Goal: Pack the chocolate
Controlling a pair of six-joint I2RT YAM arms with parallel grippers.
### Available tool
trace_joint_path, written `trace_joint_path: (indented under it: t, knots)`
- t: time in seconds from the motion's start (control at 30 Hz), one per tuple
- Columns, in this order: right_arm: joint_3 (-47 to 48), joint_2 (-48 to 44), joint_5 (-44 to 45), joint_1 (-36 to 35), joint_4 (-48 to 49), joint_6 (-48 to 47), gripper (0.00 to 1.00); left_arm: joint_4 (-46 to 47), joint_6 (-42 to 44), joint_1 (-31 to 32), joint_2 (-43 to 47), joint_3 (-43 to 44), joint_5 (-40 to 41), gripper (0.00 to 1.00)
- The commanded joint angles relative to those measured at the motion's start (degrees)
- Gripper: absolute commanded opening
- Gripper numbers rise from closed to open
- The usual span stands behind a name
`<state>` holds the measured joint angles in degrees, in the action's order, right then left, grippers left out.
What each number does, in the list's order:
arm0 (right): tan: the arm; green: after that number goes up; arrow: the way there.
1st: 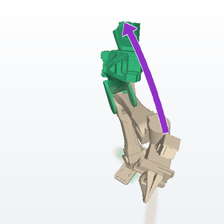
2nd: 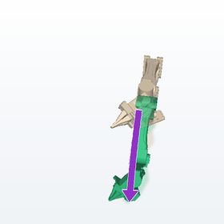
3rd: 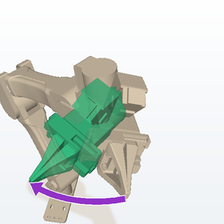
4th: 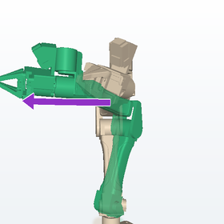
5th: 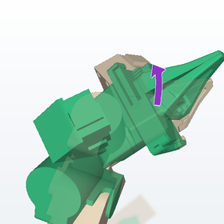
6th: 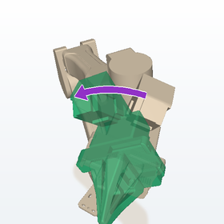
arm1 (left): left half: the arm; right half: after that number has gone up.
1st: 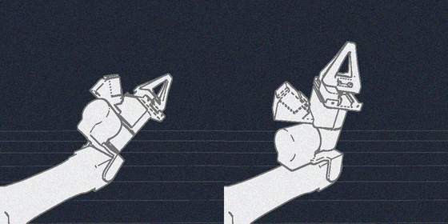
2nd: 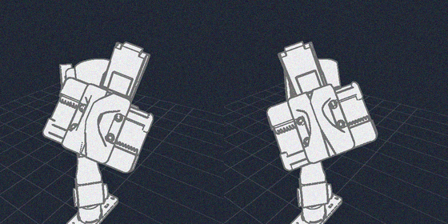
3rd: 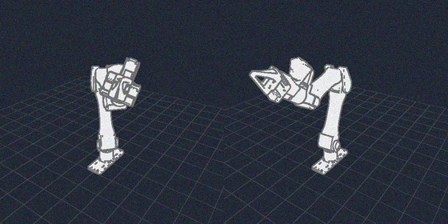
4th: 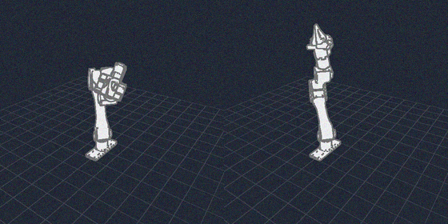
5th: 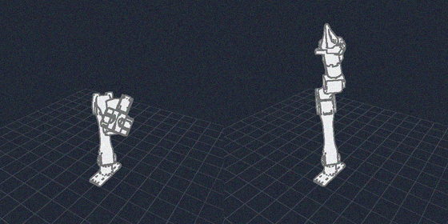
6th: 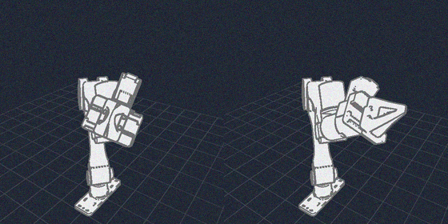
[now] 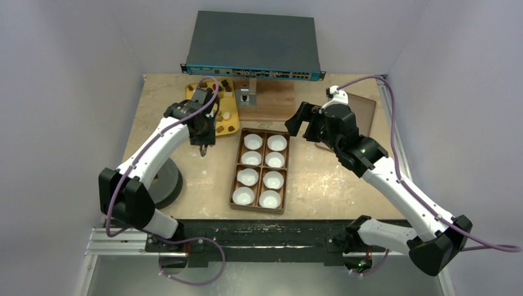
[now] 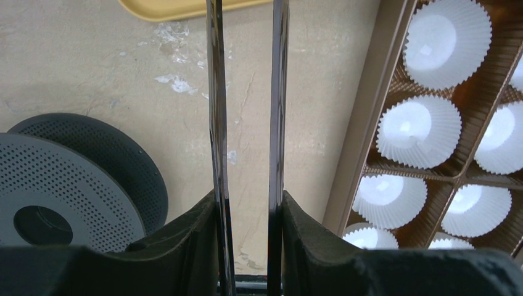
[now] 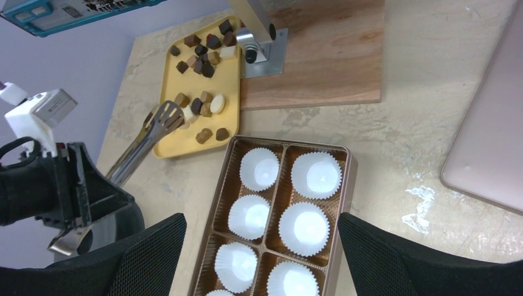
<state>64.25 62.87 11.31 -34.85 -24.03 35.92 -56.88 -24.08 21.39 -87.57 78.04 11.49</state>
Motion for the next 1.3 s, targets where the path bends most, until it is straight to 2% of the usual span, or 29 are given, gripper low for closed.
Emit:
trace_joint_path:
  t: [0.0, 0.37, 0.7, 0.87, 1.27]
  knots:
    - [0.9, 0.2, 2.3, 0.1, 0.5, -0.7, 0.89, -0.4, 1.8, 0.0, 5.6, -2.4, -2.9, 0.26]
    - [1.0, 0.1, 5.2, 0.0, -0.8, -0.1, 0.89, -2.0, -1.0, 8.8, 11.7, -3.4, -4.0, 0.26]
    - [0.4, -1.4, 6.7, 0.1, -2.0, 0.6, 0.89, -1.5, -3.4, 18.0, 7.7, -0.3, -4.1, 0.26]
    - [-0.1, -1.9, 6.8, 0.0, -2.0, 1.0, 0.89, -0.4, -3.5, 19.8, 4.3, 1.2, -4.1, 0.26]
    - [-0.4, -2.4, 6.7, 0.0, -2.1, 1.1, 0.89, 1.3, -2.9, 19.9, -1.6, 2.9, -3.6, 0.26]
